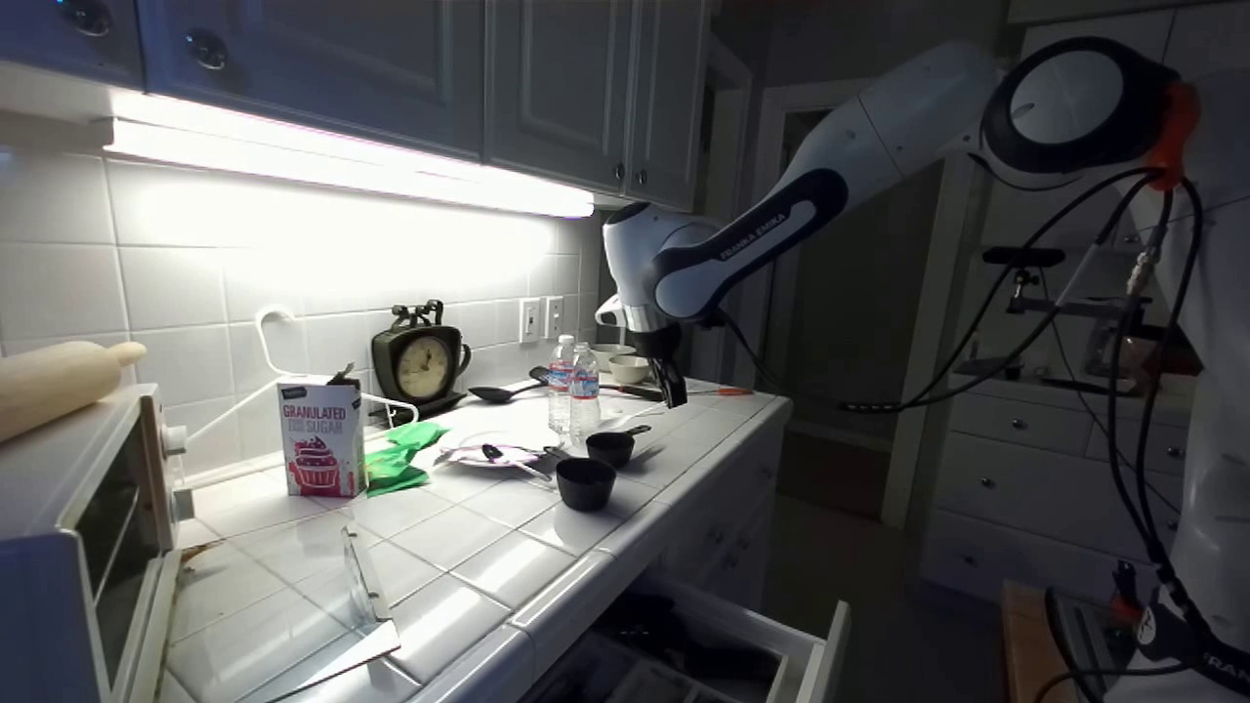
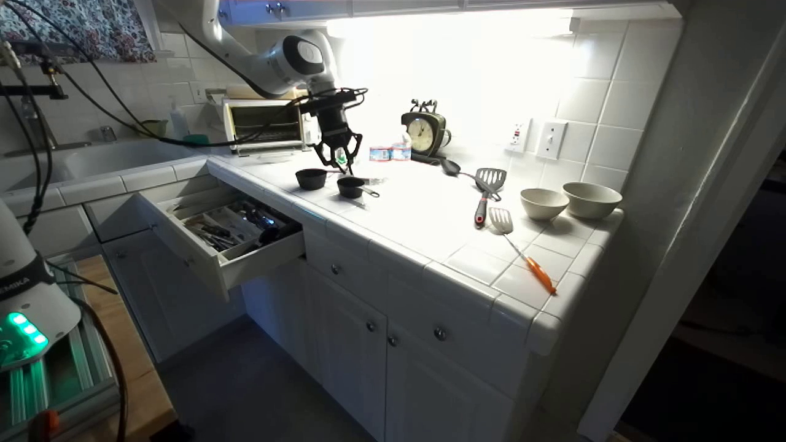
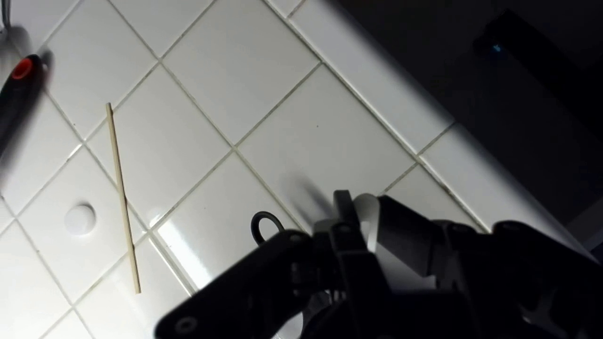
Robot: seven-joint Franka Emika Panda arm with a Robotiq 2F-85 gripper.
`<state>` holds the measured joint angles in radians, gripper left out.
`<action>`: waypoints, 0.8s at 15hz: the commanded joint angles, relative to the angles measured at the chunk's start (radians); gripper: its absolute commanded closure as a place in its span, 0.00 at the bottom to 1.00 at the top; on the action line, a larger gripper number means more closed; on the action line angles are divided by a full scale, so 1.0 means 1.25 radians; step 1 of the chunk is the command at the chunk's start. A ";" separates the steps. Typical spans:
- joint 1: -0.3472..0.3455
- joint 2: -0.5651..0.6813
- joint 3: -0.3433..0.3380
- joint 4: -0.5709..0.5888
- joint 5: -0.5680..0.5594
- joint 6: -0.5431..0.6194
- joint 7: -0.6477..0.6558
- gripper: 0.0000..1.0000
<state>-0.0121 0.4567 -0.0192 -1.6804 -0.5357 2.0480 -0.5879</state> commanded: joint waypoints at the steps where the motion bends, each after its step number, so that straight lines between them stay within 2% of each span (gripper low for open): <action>1: 0.016 0.012 -0.011 0.021 -0.043 -0.031 0.017 0.96; 12: 0.028 0.006 -0.007 0.011 -0.145 -0.035 0.033 0.96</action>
<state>0.0060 0.4570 -0.0228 -1.6804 -0.6636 2.0310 -0.5719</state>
